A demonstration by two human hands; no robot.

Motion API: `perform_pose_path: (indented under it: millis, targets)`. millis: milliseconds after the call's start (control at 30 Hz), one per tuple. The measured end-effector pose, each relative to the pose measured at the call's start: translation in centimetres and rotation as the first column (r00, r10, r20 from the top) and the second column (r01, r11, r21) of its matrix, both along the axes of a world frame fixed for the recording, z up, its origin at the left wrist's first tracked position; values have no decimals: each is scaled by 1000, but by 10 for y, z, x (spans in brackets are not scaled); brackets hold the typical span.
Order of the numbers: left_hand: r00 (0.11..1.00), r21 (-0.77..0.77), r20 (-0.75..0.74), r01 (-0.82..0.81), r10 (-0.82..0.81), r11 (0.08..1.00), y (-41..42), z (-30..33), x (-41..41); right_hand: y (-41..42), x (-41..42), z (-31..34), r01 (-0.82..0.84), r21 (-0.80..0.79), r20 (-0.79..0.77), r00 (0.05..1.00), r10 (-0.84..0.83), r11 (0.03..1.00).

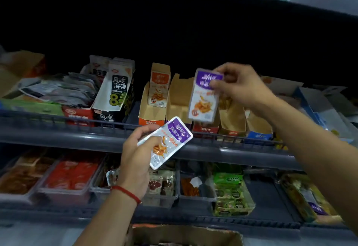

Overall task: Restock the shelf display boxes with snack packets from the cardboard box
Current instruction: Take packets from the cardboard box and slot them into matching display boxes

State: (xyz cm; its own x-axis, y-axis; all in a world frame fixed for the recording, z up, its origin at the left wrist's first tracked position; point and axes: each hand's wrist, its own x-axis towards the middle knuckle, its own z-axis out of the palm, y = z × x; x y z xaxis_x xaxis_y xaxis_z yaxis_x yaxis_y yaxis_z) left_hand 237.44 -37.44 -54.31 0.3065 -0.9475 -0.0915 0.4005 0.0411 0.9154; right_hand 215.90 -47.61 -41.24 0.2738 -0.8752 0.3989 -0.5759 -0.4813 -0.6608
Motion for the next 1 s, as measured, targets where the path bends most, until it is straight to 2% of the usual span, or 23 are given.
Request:
perform_pose_path:
  millis: [100, 200, 267, 467, 733, 1000]
  targets:
    - [997, 16, -73, -8, 9, 1000, -2, 4, 9, -52, 11, -1, 128, -85, 120, 986, -117, 988]
    - [996, 6, -87, -17, 18, 1000, -3, 5, 12, -90, 35, -10, 172, -6, 171, 971, -168, 985]
    - [995, 7, -96, -26, 26, 1000, -5, 6, 14, -105, 51, -18, 217, 2, 117, 970, -215, 976]
    - [993, 14, -119, -13, 15, 1000, -7, 7, 17, -119, 78, -40, 276, -105, -151, 945, -290, 955]
    - [992, 18, -127, 8, -6, 1000, -7, 9, 16, -133, 80, -53, 336, -101, -266, 898, -351, 936]
    - [993, 43, -117, -11, 16, 999, -4, 10, 16, -147, 83, -43, 307, -193, -394, 846, -360, 932]
